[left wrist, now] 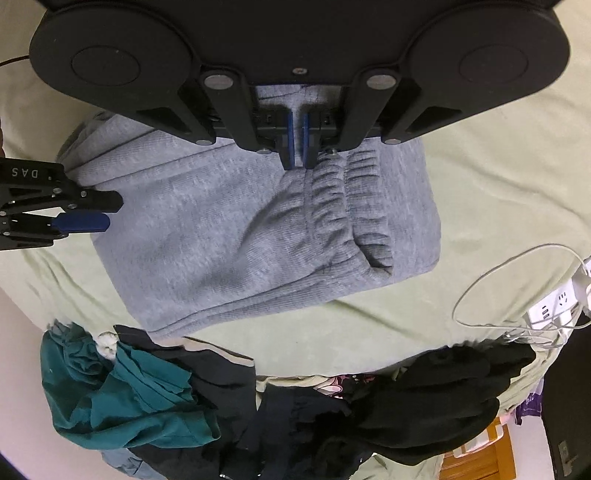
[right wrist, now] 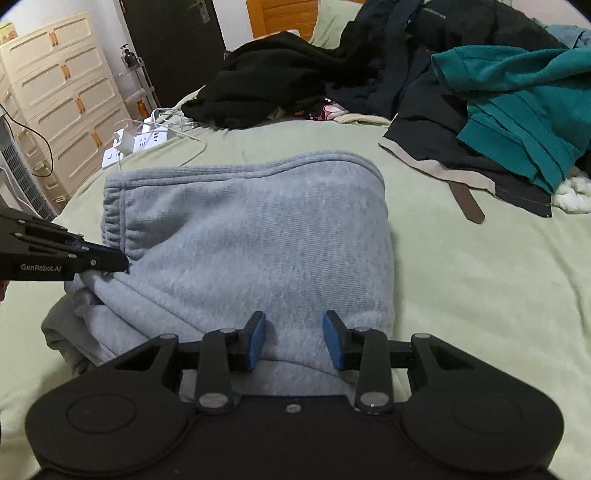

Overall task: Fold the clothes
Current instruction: 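Press the folded grey sweatpants flat with both tools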

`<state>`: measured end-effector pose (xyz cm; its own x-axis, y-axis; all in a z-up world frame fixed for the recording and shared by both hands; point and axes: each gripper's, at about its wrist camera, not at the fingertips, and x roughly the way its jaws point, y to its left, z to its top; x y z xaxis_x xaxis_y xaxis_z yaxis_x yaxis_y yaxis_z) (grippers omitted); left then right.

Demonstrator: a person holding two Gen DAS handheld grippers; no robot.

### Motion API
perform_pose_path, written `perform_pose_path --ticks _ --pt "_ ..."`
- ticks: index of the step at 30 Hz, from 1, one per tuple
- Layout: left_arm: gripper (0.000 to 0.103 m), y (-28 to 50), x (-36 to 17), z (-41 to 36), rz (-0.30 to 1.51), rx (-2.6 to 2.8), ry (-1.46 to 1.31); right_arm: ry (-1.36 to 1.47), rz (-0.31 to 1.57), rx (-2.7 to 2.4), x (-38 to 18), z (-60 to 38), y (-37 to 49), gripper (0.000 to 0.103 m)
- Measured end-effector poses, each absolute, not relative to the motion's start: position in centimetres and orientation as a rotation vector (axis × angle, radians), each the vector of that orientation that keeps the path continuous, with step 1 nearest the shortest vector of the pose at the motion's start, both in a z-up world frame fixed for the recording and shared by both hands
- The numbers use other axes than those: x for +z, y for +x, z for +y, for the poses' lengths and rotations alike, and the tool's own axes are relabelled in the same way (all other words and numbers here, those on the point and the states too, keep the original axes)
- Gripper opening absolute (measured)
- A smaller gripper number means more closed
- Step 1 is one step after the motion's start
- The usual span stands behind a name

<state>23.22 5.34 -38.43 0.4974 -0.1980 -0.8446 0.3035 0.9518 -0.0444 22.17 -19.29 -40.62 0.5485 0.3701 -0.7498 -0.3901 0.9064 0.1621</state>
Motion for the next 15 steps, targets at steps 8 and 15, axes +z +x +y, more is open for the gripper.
perform_pose_path --ticks 8,15 --pt "0.083 22.4 -33.9 8.0 0.929 -0.293 0.041 -0.029 0.904 0.493 -38.2 -21.0 23.5 0.085" --pt "0.085 24.0 -36.7 11.0 1.033 -0.256 -0.101 0.225 0.973 0.514 -40.4 -23.5 26.8 0.097"
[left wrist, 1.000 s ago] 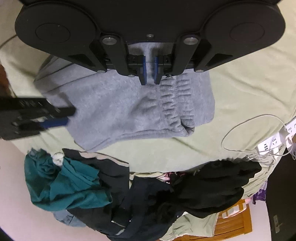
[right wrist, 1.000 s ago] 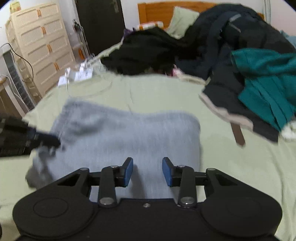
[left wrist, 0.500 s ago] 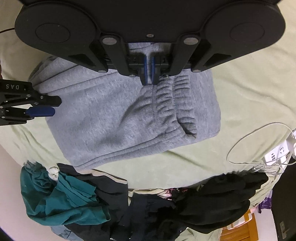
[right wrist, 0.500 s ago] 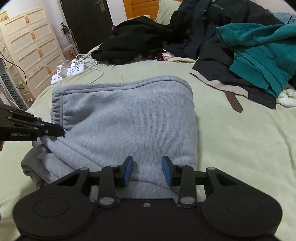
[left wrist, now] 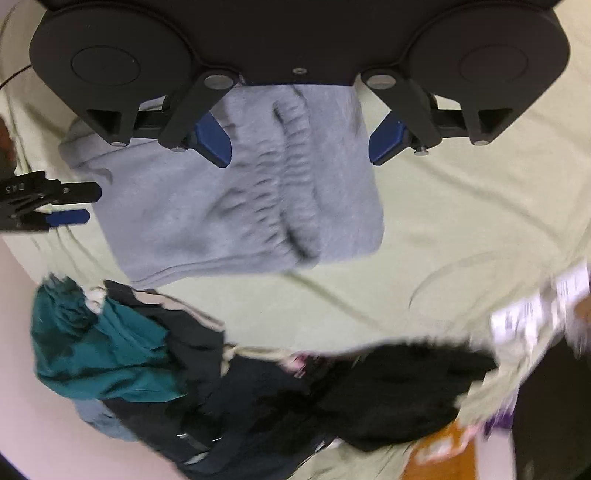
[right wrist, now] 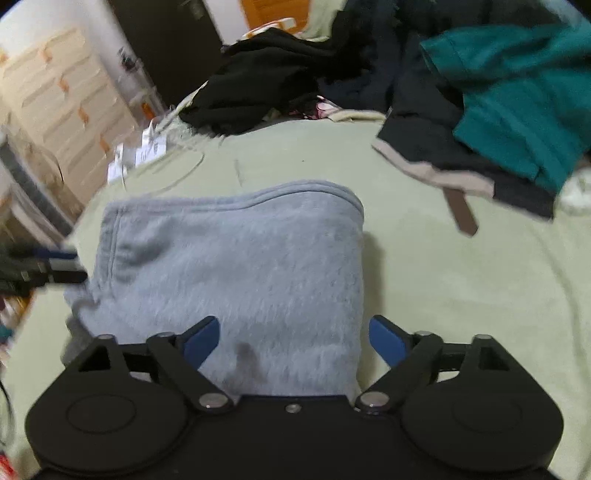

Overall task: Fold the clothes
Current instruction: 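Press the folded grey sweatpants flat with both tools, then grasp the folded grey bundle with both tools from its two sides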

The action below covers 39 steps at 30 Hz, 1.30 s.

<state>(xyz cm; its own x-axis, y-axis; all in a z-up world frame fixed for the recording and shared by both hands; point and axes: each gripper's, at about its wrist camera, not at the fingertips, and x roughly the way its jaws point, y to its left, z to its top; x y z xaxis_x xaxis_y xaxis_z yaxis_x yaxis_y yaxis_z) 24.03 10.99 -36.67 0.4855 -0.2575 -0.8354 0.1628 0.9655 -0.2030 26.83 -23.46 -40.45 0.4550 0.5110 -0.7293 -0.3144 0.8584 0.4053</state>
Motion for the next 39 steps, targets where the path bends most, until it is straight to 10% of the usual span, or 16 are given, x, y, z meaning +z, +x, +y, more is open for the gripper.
perform_pose_path --ticks 23,39 --pt "0.103 26.1 -43.4 15.0 1.247 -0.267 -0.571 0.681 1.161 0.617 -48.2 -26.6 30.4 0.102" --pt "0.068 24.9 -41.9 14.7 1.144 -0.308 -0.569 0.711 1.143 0.63 -46.5 -25.9 29.7 0.075"
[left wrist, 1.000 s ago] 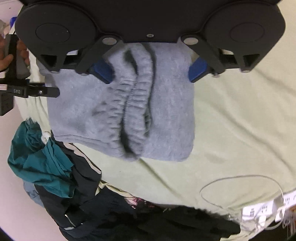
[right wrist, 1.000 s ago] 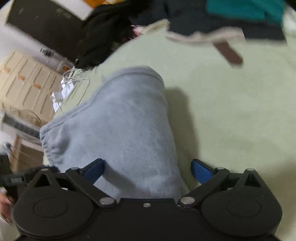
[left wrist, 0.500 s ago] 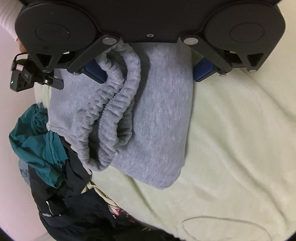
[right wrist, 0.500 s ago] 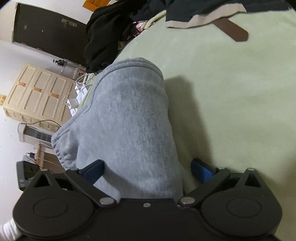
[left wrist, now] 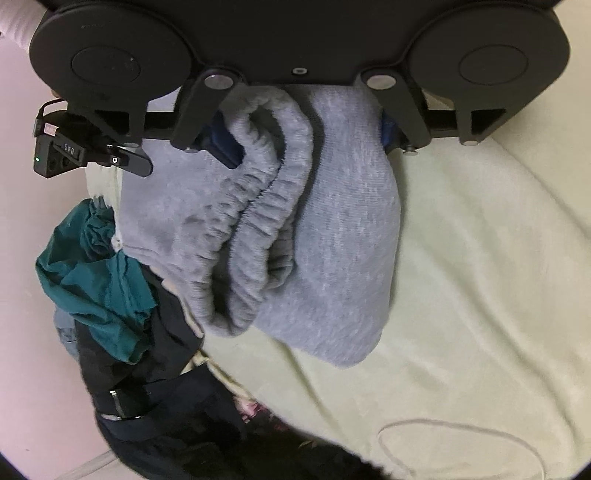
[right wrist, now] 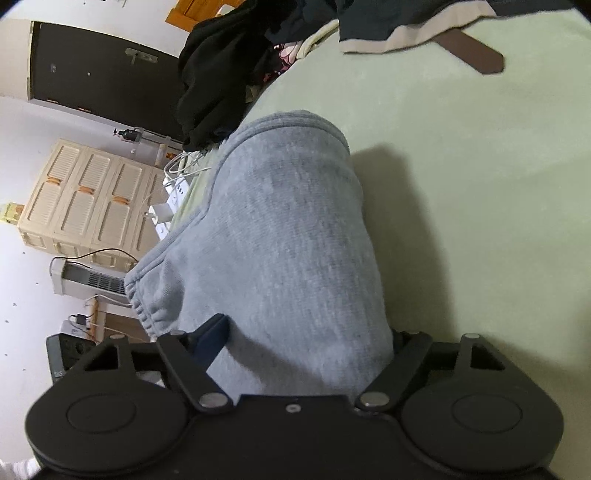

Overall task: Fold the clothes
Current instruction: 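Grasp the folded grey bundle with both tools from its two sides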

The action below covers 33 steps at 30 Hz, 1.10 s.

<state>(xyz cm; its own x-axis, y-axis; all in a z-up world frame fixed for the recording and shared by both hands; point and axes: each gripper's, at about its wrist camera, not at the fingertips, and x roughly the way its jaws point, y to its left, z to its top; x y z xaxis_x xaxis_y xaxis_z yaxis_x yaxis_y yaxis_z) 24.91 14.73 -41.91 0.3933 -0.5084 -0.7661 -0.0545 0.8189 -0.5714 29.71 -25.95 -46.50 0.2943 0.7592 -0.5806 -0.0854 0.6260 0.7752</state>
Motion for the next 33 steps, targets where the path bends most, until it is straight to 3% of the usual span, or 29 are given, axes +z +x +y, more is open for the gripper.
perform_pose_path --ticks 8,33 --pt "0.059 24.6 -39.5 14.5 1.08 -0.336 -0.585 0.722 1.084 0.631 -44.9 -26.1 29.2 0.067" --pt "0.057 25.7 -31.9 8.6 0.971 -0.468 -0.453 0.782 0.895 0.644 -38.6 -30.0 26.5 0.066"
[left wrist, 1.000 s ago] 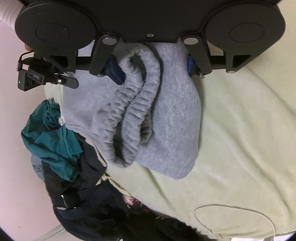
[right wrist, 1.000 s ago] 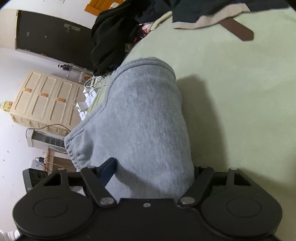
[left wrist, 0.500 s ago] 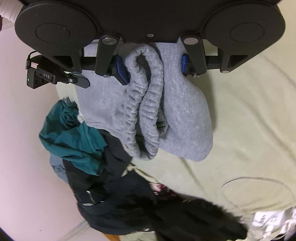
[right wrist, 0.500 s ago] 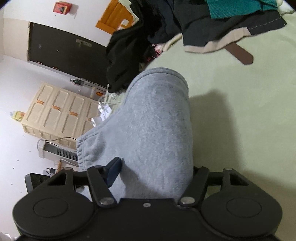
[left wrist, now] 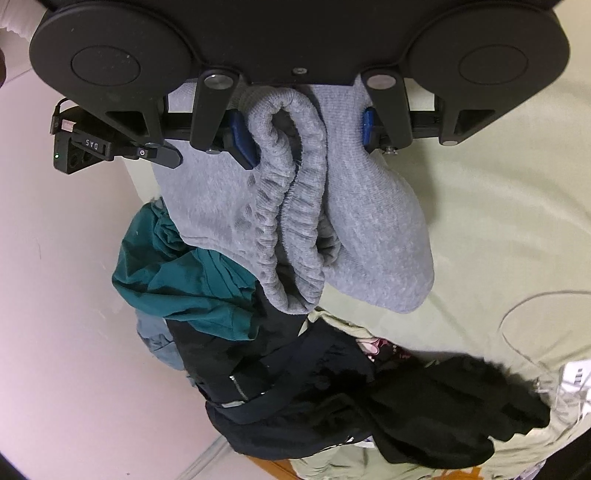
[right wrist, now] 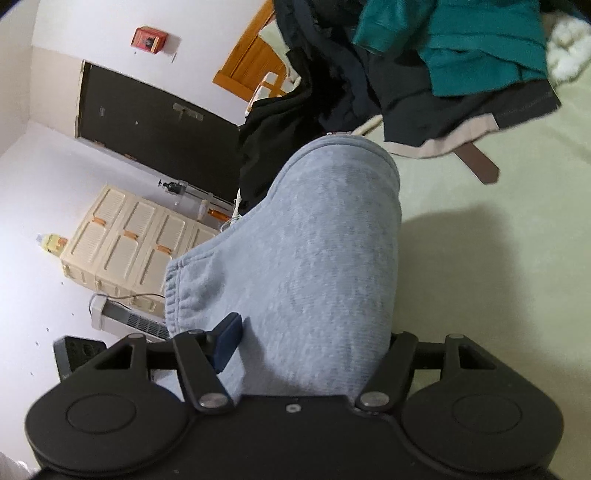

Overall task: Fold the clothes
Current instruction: 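Grasp the folded grey bundle with both tools from its two sides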

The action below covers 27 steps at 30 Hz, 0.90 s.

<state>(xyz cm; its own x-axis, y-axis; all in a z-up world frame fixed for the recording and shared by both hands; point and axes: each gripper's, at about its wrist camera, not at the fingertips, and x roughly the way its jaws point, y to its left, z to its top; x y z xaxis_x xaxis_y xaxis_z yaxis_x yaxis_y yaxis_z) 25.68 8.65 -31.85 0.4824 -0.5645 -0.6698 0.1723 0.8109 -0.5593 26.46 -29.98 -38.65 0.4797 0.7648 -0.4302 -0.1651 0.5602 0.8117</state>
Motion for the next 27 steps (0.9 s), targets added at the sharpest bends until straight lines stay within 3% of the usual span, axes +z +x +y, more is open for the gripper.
perform_pose_path --ticks 5,14,21,24,27 --pt "0.057 24.6 -32.1 9.9 0.977 -0.45 -0.457 0.739 0.906 0.656 -38.4 -28.5 26.1 0.066" --pt "0.058 24.5 -38.9 11.6 1.079 -0.398 -0.516 0.718 1.021 0.589 -43.4 -27.7 26.3 0.069" --pt "0.067 25.8 -39.5 12.3 1.134 -0.411 -0.571 0.659 1.018 0.581 -41.1 -29.1 26.0 0.081" --pt "0.069 26.5 -39.7 12.4 1.154 -0.422 -0.574 0.625 1.024 0.602 -41.0 -28.3 26.9 0.092" --pt "0.071 26.7 -40.2 12.5 1.168 -0.424 -0.585 0.569 1.021 0.606 -41.0 -27.4 28.1 0.093"
